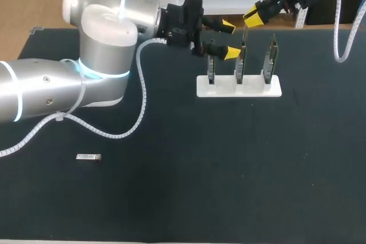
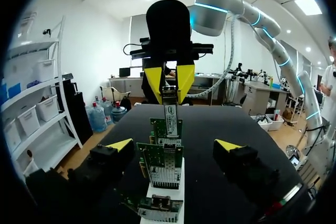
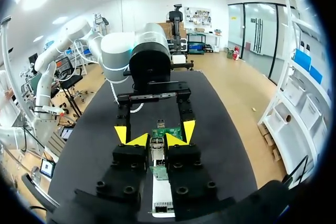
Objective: Pick up the optical module with the left hand, and insert it into the network port with the right hand.
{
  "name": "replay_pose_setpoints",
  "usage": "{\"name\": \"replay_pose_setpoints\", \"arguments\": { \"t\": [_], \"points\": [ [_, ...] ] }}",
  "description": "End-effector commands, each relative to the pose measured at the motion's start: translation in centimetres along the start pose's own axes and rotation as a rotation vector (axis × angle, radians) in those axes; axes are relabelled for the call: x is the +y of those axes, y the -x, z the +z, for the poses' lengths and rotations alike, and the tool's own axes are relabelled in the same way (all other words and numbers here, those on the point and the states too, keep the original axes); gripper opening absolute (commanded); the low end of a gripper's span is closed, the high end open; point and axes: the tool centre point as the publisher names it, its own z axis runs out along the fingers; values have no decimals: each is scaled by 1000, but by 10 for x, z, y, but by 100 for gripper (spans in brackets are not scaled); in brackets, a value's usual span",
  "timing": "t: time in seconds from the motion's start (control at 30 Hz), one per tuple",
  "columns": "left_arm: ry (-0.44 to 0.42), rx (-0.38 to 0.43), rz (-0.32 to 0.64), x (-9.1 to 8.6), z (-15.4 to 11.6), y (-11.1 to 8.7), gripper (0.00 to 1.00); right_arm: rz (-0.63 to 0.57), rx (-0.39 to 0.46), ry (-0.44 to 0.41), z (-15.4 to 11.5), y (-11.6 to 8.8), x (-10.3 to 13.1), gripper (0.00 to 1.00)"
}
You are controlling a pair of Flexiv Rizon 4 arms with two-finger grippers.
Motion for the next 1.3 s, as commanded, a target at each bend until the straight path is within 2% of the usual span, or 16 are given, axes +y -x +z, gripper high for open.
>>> {"name": "replay_pose_setpoints", "arguments": {
  "t": [0.03, 0.33, 1.3],
  "points": [
    [-12, 13, 7, -1, -1, 2, 100, 1, -2, 0, 0, -1, 0, 0],
    [-23, 71, -6, -5, 0, -5, 100, 1, -3, -2, 0, -1, 0, 0],
    [-18, 162, -3, -5, 4, -11, 100, -2, 3, -2, 0, -3, -1, 0]
  ]
}}
